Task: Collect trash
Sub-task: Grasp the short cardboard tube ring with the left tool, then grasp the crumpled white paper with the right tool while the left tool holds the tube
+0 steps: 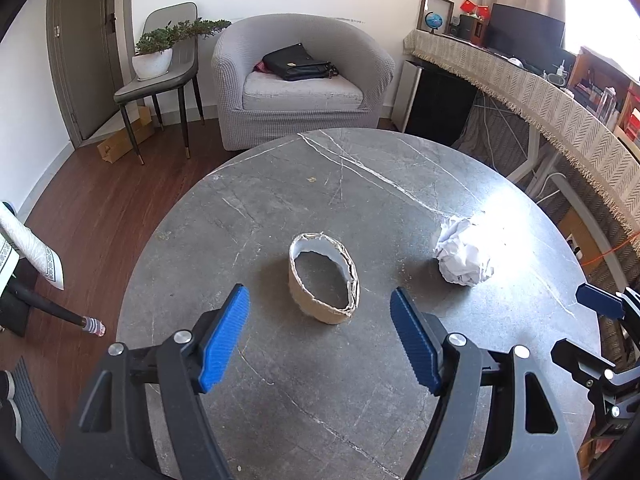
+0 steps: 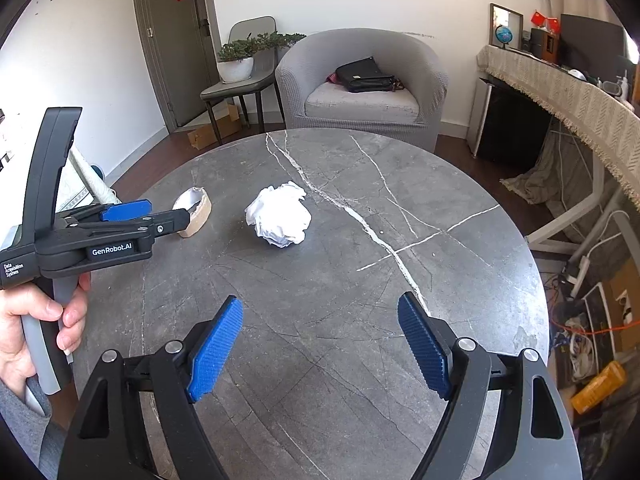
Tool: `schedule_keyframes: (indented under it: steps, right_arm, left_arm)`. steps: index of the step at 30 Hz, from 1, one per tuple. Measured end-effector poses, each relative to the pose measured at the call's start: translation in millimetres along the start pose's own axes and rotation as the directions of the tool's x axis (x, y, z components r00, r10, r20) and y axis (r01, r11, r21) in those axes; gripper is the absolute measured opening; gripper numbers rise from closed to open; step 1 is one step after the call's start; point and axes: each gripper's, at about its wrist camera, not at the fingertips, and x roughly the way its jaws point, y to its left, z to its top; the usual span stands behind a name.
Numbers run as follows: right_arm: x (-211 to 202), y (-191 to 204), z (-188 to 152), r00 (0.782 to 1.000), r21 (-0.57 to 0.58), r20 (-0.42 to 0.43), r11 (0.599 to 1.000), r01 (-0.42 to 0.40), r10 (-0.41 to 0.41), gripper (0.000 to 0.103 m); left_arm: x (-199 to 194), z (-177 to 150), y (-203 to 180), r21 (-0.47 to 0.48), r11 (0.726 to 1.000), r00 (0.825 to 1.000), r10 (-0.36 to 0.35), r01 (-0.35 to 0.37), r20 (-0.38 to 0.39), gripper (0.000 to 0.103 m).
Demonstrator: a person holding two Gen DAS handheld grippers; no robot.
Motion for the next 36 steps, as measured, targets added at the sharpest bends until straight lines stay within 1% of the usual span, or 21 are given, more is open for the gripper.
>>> schedule_keyframes:
  steps: [3, 5, 10, 13, 16, 19, 20, 21, 26, 32, 36]
  right_arm:
    - [6.7, 0.9, 5.3, 1.000, -0.016, -0.008, 1.000, -0.003, 0.003, 0.081]
    - [10.6, 4.3, 10.6, 1.000, -0.033, -0.008, 0.999, -0.009, 0.009, 0.081]
    - [23.1, 11.5, 22.9, 1.000, -0.056, -0.016, 0.998, -0.020, 0.019, 0.081]
    - [31.1, 15.7, 27.7, 0.999, -0.069, -0.027, 0.997, -0.028, 0.026, 0.081]
    - [38.4, 19.9, 29.5, 0.999, -0.082, -0.039, 0.996, -0.031, 0.028, 0.081]
    - [43.5, 21.9, 31.3, 0.999, -0.077, -0.046, 0.997, -0.031, 0.027, 0.081]
    - [44.0, 22.4, 32.3, 0.999, -0.074, -0.044, 0.997, -0.031, 0.028, 0.081]
    - [44.8, 23.3, 33.7, 0.999, -0.074, -0.040, 0.997, -0.030, 0.027, 0.081]
    - [52.3, 28.6, 40.6, 0.999, -0.087, -0.040, 0.996, -0.024, 0.021, 0.081]
    - [58.8, 34.1, 42.8, 0.999, -0.105, -0.043, 0.994, -0.002, -0.003, 0.081]
    - [63.8, 31.4, 44.9, 0.999, -0.098, -0.044, 0.995, 0.005, -0.010, 0.081]
  left_arm:
    - [5.0, 2.2, -2.9, 0.024, 0.999, 0.999, 0.036, -0.035, -0.009, 0.075]
    - [9.1, 1.6, -2.9, 0.028, 0.999, 0.999, 0.047, -0.046, -0.019, 0.075]
    - [18.9, 2.1, 8.4, -0.045, 0.999, 0.999, 0.018, -0.020, -0.042, 0.071]
    - [24.2, 1.4, 6.6, -0.037, 0.999, 0.998, 0.030, -0.032, -0.052, 0.068]
    - [25.2, 1.3, 3.5, -0.020, 0.999, 0.998, 0.036, -0.037, -0.042, 0.065]
    - [24.8, 3.0, 5.0, -0.037, 0.999, 0.999, 0.024, -0.025, -0.036, 0.053]
    - [24.5, 3.4, 5.8, -0.041, 0.999, 0.999, 0.017, -0.019, -0.035, 0.045]
    - [23.9, 3.6, 6.7, -0.044, 0.999, 0.999, 0.010, -0.012, -0.034, 0.042]
    - [10.6, 3.3, 12.4, -0.042, 0.999, 1.000, 0.003, -0.003, 0.003, 0.041]
    - [-7.8, 2.3, 31.9, -0.072, 0.996, 0.998, -0.053, 0.055, 0.022, 0.041]
    - [-19.0, -0.8, 42.5, -0.066, 0.996, 0.997, -0.063, 0.065, 0.035, 0.041]
